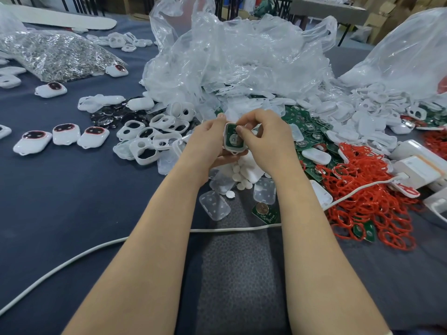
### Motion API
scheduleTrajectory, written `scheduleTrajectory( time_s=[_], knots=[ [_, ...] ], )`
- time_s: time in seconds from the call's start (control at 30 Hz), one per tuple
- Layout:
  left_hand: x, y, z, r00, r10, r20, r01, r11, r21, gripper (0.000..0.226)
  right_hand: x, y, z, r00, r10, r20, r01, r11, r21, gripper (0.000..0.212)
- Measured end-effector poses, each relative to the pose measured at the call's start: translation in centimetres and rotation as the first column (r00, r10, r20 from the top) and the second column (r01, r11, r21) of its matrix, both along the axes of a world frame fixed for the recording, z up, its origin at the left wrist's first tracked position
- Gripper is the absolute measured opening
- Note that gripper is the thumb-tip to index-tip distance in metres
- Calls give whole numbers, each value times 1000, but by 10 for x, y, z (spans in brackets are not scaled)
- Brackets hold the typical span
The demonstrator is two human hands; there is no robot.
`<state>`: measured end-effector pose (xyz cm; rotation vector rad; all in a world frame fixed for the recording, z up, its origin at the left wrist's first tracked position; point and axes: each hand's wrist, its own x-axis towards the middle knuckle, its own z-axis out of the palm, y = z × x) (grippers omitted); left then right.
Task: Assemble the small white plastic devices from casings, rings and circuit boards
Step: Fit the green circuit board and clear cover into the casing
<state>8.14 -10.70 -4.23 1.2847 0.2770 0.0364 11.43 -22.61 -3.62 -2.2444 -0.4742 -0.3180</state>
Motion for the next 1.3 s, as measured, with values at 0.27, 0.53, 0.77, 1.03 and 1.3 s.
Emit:
scheduleTrajectory(
  time_s=[0.27,0.53,0.77,1.03,1.3],
  knots=[
    [2,2,-6,999,-6,45,1,994,105,3,1,2,-3,1000,-4,-23,5,997,80,17],
    [3,4,-8,995,-7,100,-8,988,154,13,4,4,-7,992,-27,-124,50,981,189,11],
    [2,5,-7,992,-17,122,-4,985,174,18,5,6,-8,980,-17,-198,69,963,260,12],
    [3,4,-7,993,-11,118,-11,983,181,13,5,9,-7,978,-9,-207,67,959,275,9],
    [4,4,-6,998,-7,57,1,994,109,9,5,8,-7,981,-29,-190,83,956,283,8]
  ],
)
